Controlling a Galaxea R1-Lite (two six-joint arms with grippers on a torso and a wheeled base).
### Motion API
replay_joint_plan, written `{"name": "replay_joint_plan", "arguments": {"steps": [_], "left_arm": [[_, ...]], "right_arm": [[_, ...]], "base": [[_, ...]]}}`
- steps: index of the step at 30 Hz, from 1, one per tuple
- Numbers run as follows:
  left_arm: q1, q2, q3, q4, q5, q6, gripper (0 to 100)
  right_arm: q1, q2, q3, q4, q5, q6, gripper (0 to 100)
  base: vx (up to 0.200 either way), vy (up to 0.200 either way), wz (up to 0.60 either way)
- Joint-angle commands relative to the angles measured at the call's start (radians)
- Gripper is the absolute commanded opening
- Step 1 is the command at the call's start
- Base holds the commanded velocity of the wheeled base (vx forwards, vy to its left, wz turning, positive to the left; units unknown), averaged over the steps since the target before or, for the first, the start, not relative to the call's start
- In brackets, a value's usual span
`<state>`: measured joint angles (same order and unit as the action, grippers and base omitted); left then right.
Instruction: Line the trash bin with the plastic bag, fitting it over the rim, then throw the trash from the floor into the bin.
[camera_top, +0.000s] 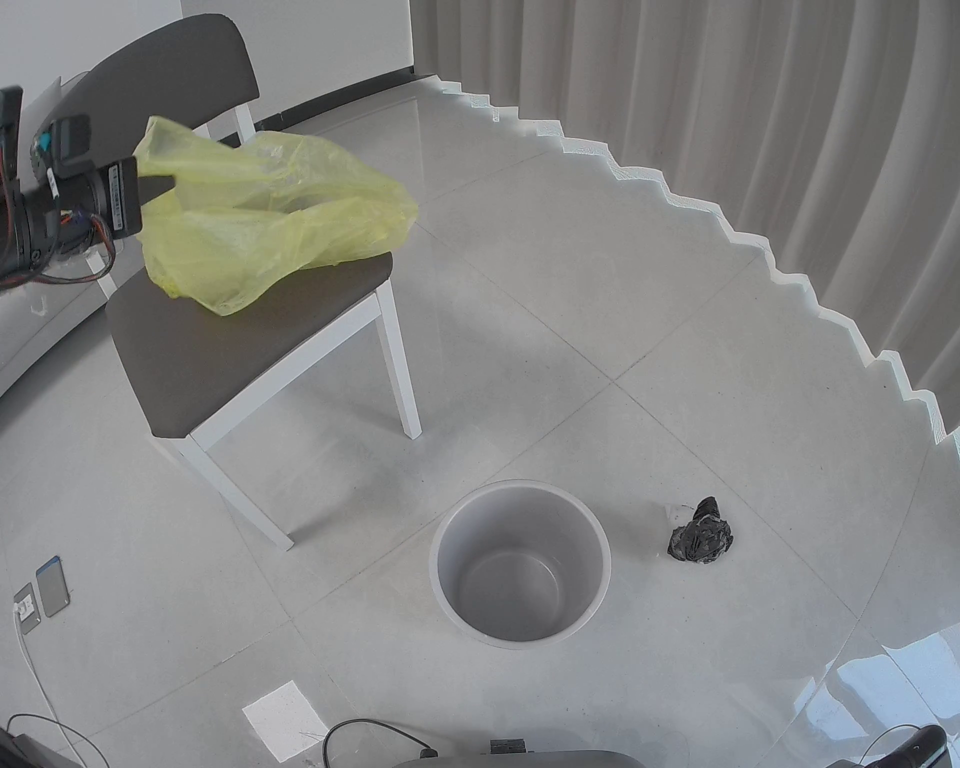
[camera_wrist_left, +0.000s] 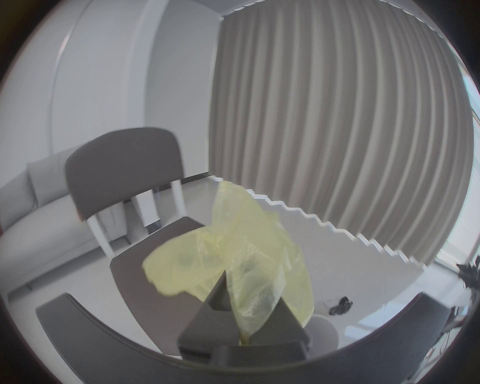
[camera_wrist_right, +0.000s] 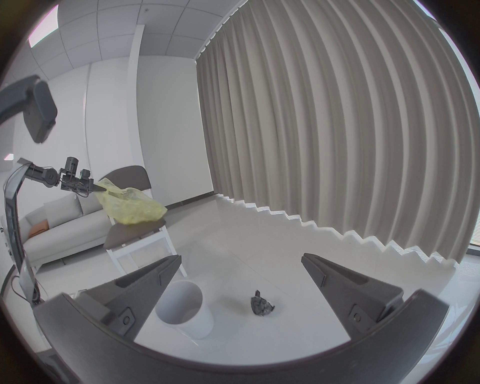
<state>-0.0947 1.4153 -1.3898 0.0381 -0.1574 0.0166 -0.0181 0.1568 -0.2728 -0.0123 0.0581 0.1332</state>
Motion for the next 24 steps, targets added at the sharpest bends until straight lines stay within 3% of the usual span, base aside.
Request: {"name": "replay_joint_plan", "arguments": {"steps": [1,5,9,12,19,24], "left_arm": [[-0.445,-0.121,-0.265,0.333,0.225,0.238,0],[-0.596,-0.087,-0.316,0.390,0.337,0.384,0],[-0.617,-0.068,-0.370,0.497,0.423,0.549,0],[-0.659,-0.052,-0.413,0.549,0.438,0.605,0],[-0.743,-0.030,-0.448,0.600,0.555,0.729,0],[-0.757,0.011,-0.569,0.618,0.668,1.007,0]], "right_arm": [[-0.003,0.352,-0.227,-0.029,0.098,-0.001,100],[-0.003,0.520,-0.367,-0.032,0.135,-0.010,100],[-0.003,0.642,-0.459,-0.032,0.135,-0.040,100],[-0.003,0.711,-0.500,-0.035,0.141,-0.064,100],[-0.003,0.879,-0.614,-0.031,0.226,-0.066,100],[-0.002,1.014,-0.700,-0.034,0.227,-0.069,100]], "base": [[0.000,0.000,0.00],[0.000,0.000,0.00],[0.000,0.000,0.00],[0.000,0.000,0.00],[0.000,0.000,0.00],[0.000,0.000,0.00]]}}
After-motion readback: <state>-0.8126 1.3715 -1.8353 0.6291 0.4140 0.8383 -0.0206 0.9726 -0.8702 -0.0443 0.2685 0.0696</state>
